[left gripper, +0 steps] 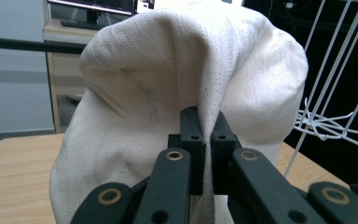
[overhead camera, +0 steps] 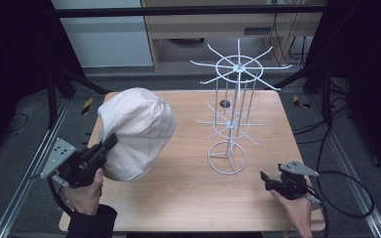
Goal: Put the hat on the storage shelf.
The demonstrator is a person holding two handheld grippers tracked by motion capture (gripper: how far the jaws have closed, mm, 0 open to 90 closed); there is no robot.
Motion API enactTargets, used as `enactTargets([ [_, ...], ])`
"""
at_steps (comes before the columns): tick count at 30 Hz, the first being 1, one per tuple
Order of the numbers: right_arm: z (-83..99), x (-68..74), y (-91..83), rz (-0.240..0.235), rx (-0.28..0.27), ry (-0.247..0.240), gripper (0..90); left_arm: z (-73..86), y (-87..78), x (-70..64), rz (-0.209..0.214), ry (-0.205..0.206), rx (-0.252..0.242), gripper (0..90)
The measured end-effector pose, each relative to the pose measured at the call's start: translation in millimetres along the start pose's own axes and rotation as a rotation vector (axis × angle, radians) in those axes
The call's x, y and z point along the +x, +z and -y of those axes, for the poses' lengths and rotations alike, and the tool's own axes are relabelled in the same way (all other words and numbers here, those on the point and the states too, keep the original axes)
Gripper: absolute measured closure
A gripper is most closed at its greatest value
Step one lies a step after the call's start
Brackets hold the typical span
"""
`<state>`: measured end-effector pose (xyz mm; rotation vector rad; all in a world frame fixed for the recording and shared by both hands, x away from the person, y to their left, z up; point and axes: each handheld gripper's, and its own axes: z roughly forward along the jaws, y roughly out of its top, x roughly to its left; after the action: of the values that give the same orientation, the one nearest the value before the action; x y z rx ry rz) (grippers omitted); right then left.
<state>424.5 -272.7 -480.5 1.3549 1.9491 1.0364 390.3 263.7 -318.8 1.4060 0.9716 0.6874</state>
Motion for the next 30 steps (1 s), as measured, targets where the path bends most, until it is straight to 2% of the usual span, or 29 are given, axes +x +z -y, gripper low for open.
enactTargets([
  [7, -0.1, 0.4, -0.8, -0.007, -0.001, 0.007, 26.9, -9.2, -9.3, -1.7, 0.01, -0.002, -0.058, 87.8],
  [18, 0.2, 0.1, 0.2, 0.001, 0.0, 0.001, 26.8, -27.0, -24.1, -11.3, 0.052, 0.019, -0.156, 87.8],
  [23, 0.2, 0.1, -0.7, 0.002, -0.002, 0.004, 26.8, -35.4, -20.8, -16.4, 0.077, 0.023, -0.187, 87.8],
  [30, 0.4, 0.1, -0.1, 0.002, -0.002, -0.004, 26.8, -40.2, -12.2, -18.7, 0.112, -0.009, -0.231, 87.8],
])
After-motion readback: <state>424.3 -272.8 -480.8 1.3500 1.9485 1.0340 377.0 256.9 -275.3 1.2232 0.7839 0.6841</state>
